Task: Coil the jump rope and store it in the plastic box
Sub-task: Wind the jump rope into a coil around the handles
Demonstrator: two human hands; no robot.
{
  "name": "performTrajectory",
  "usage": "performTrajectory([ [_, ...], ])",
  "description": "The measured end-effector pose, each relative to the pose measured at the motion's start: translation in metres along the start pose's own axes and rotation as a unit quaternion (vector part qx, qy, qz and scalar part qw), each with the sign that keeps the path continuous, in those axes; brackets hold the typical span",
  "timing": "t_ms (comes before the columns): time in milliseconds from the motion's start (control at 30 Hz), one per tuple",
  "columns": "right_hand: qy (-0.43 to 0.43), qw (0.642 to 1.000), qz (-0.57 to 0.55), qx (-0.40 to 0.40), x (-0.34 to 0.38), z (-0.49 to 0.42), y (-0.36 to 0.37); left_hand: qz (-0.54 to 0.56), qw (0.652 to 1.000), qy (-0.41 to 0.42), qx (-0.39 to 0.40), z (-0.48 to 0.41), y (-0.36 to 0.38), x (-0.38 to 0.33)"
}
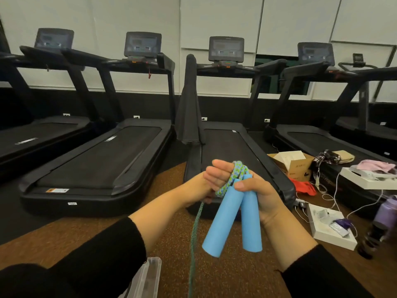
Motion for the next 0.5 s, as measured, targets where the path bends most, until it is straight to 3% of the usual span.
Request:
performTrajectory([
  [33, 0.0, 1.0, 0.009, -0.004, 0.003, -0.001, -0.001, 0.002, 0.996, 0.012, -0.092, 0.006, -0.013, 0.011],
  [67, -0.001, 1.0, 0.017, -0.007, 0.006, -0.001, -0.002, 0.026, 0.995, 0.018, -0.098, 0.012, -0.013, 0.017],
  [233, -0.013, 0.997, 0.047, -0.066, 0.027, -0.002, -0.017, 0.023, 0.999, -0.023, 0.019, 0.011, 0.004, 0.036],
  [500, 0.034, 0.984, 0.149, -0.097, 0.03, -0.009, -0.034, -0.087, 0.995, -0.01, 0.053, 0.024, 0.005, 0.046],
])
Point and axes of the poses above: each hand's wrist, its own z-axis away from the middle knuckle, its own y-axis out of the palm, x = y × z, the point moved 6 cm from there along -z, towards the middle knuckle, and after that the axes turned 1 degree about -y, right-handed, at the moved point
